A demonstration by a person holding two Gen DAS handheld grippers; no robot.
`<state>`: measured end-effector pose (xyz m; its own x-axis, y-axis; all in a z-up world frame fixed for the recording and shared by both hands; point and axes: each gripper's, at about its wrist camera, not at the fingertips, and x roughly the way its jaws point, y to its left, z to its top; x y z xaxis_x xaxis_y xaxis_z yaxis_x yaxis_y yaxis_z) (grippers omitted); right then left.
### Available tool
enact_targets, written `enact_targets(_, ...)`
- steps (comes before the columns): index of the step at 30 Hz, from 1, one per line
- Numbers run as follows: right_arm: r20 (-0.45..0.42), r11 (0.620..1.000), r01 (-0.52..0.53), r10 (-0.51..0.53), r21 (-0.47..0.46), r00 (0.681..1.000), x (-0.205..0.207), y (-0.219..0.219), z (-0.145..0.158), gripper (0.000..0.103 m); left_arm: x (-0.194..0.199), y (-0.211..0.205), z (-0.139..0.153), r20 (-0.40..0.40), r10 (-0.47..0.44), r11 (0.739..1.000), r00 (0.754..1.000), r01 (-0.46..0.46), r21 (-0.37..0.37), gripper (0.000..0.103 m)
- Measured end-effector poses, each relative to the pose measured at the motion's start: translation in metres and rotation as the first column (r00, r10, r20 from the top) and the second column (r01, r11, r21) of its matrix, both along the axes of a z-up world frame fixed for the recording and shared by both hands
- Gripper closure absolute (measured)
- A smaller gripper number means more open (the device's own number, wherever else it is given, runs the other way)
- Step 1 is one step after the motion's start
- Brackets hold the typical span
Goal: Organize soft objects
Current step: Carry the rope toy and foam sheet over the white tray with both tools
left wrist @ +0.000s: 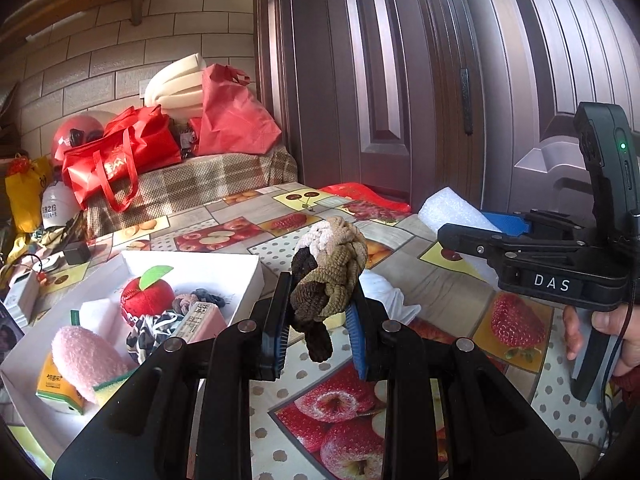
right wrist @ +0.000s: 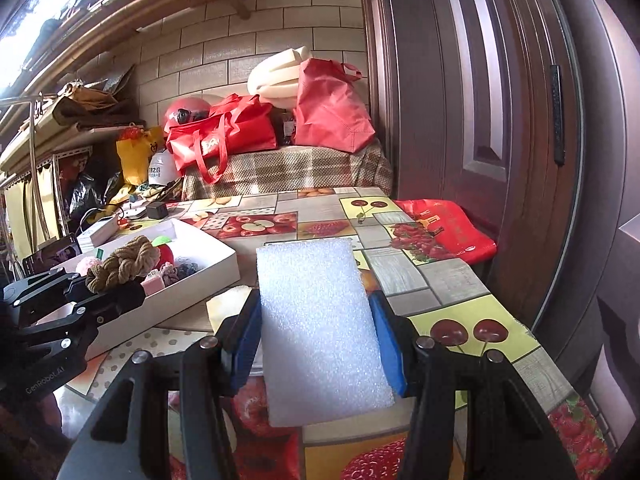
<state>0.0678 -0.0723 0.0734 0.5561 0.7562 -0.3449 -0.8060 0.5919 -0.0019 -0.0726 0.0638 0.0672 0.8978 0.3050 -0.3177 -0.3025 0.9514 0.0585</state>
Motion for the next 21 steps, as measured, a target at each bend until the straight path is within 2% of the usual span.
enact_targets(8,0.002,0.999,-0.026,0.026,0.023,1.0,-0.013,0.006,0.0,0.05,-0.005,0.004,0.001,0.01,0.006,1.0,1.0,-0.006,-0.014,0.079)
enact_targets(21,0.0,0.998,-0.05,0.05,0.039,0.999,-0.022,0.009,0.0,0.05,-0.036,0.015,0.0,0.03,0.057,0.997,0.998,-0.055,-0.051,0.079)
